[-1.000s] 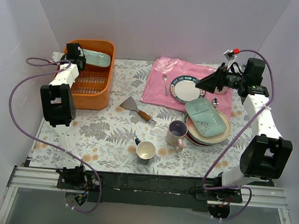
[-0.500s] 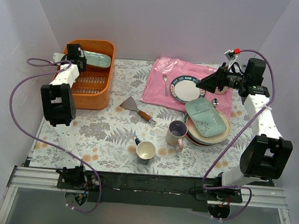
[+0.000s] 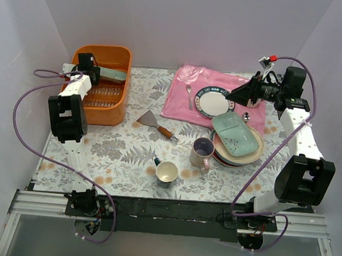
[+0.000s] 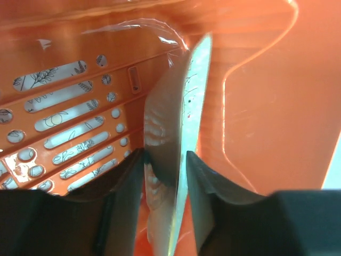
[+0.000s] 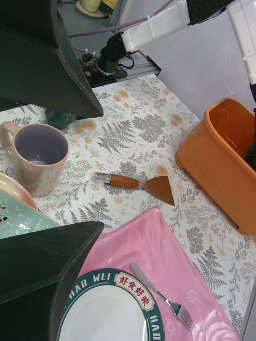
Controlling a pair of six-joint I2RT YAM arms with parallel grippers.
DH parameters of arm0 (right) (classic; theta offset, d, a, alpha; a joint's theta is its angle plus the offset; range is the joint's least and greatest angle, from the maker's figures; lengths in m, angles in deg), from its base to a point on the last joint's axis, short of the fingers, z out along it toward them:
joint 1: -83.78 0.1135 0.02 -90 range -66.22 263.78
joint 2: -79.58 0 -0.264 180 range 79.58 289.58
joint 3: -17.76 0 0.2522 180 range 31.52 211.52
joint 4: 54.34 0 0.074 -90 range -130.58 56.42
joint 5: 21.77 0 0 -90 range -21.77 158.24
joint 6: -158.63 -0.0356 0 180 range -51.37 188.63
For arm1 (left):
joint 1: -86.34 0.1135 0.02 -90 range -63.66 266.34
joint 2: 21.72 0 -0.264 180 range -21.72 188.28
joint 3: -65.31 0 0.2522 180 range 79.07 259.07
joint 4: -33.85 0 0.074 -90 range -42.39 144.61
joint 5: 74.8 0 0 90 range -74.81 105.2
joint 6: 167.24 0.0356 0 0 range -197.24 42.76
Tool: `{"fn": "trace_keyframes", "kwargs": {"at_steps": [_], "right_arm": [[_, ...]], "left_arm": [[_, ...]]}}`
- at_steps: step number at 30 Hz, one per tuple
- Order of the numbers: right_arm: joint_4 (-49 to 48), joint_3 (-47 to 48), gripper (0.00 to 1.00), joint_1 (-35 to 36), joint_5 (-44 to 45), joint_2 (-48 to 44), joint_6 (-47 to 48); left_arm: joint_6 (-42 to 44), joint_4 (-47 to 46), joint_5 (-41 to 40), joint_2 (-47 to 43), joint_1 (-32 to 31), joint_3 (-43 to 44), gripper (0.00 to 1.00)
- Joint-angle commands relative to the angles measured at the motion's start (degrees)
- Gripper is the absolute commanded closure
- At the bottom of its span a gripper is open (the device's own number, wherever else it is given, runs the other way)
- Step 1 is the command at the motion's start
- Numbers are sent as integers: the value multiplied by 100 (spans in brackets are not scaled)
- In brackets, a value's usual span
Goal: Place the mixed dishes into the plastic bin
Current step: Place the plate in the plastic bin.
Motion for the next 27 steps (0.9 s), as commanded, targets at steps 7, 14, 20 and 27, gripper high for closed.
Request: {"fn": "trace_keyframes", "kwargs": {"at_steps": [7,14,20,27], "right_arm": [[-81,-7,14,-54,-6,-243,-11],[-108,-24,14,-54,-15,-260,-46],[-55,-33,14,-54,-41,-304,67],[612,177,13,-89,72,-357,900]], "left_arm": [[-1505,205,-15,-407,10,6,26],[-1662,1206,-42,-328,10,454,2],[-1795,2350,107,-126,54,1131,2],[-1391,2271,230,-670,177,797,2]]}}
